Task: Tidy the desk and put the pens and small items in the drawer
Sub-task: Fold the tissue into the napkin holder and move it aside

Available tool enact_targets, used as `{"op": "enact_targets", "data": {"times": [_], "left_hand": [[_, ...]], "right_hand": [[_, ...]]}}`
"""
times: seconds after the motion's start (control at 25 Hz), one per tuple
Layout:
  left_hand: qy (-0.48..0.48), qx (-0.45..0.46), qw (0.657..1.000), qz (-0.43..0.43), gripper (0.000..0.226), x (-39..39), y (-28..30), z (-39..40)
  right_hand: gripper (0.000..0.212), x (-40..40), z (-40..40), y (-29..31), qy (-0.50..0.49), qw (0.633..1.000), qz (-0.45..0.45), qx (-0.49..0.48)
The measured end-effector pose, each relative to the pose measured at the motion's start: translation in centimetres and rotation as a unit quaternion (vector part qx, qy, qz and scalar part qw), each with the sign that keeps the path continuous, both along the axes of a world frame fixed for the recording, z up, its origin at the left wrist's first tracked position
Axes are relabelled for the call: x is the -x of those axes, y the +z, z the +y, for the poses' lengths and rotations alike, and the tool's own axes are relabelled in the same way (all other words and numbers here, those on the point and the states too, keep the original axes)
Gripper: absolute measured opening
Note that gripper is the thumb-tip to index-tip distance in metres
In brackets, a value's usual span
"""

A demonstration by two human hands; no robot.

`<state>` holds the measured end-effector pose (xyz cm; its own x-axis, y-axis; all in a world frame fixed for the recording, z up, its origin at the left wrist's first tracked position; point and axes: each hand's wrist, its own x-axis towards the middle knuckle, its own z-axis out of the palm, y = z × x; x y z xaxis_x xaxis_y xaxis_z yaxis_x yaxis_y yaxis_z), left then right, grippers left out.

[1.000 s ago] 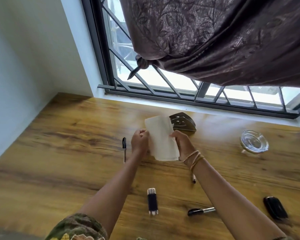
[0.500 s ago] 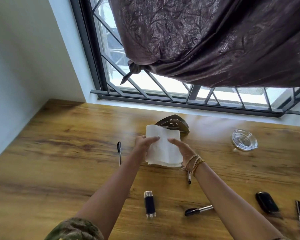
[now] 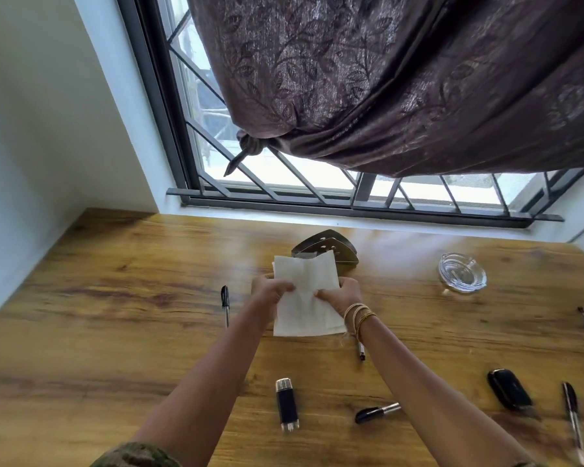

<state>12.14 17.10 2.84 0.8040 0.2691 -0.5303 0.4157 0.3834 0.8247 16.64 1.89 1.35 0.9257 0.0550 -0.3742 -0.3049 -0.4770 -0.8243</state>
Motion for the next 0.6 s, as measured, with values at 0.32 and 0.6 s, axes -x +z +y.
{"op": "enact_targets", "data": {"times": [0.32, 0.6], "left_hand": [[-0.089, -0.043, 0.993, 0.063, 0.024, -1.6, 1.4, -1.4], [-0.079, 0.138, 0.984, 0.079, 0.024, -1.3, 3.0, -2.2]], "right_hand": [[0.019, 1.5, 2.5, 0.5, 0.118, 0.941, -0.236, 0.214], [0.029, 1.5, 2.8, 0.0, 0.153, 0.947, -0.212, 0.186]]}}
